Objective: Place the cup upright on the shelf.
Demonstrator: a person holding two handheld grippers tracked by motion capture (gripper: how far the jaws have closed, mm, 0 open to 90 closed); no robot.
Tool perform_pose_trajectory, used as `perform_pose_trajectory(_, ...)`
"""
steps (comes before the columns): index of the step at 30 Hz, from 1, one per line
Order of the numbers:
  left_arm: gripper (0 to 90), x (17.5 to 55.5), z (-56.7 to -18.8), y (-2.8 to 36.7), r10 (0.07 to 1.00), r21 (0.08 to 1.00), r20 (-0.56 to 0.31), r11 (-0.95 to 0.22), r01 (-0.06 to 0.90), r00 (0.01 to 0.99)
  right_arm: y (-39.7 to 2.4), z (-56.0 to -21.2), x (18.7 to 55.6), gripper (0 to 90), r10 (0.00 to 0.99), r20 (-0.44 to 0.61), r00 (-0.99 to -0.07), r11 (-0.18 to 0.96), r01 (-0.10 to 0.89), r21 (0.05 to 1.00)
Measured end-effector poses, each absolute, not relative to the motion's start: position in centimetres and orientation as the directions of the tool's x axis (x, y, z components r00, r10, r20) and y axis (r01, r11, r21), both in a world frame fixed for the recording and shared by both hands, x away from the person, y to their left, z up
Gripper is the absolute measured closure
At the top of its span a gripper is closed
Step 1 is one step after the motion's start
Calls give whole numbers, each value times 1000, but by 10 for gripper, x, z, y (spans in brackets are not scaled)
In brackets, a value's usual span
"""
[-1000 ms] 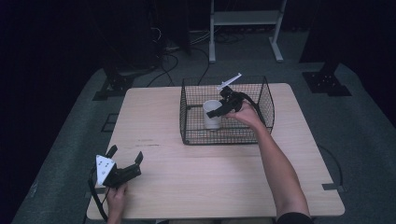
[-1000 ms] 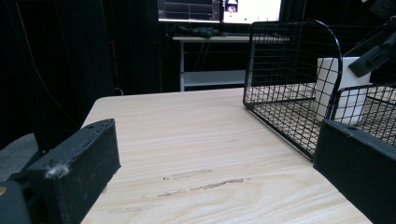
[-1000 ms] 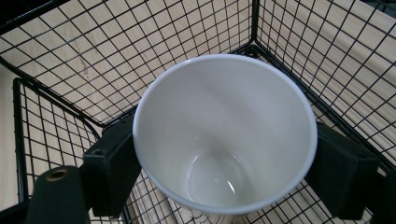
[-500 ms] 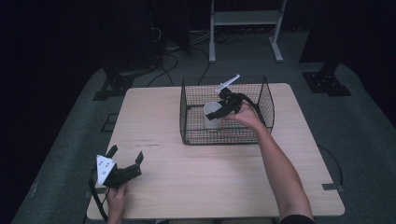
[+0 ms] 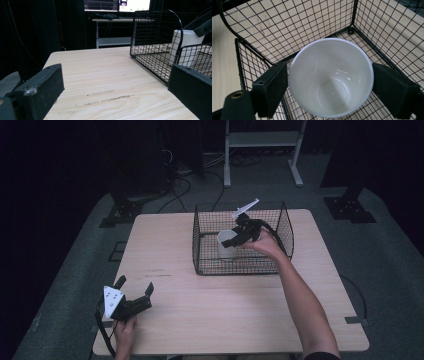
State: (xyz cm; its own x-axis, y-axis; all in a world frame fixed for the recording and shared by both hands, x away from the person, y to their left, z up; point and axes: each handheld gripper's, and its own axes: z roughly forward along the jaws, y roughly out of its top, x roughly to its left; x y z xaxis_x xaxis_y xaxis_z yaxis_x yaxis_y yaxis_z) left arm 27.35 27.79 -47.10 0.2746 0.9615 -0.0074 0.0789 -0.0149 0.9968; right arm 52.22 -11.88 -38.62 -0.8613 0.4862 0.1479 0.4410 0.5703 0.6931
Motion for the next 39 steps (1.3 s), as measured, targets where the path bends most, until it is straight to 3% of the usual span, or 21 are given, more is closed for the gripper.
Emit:
perform_pose_trajectory(13,0,274,-471,278,963,997,-7,-15,82,271,-138,-369,521,134,493,188,-849,476,445,759)
perform_pose_trajectory(39,0,274,-471,277,961,997,-6,-17,78,277,-171,-346,500,135,550,189,-814,417,463,782)
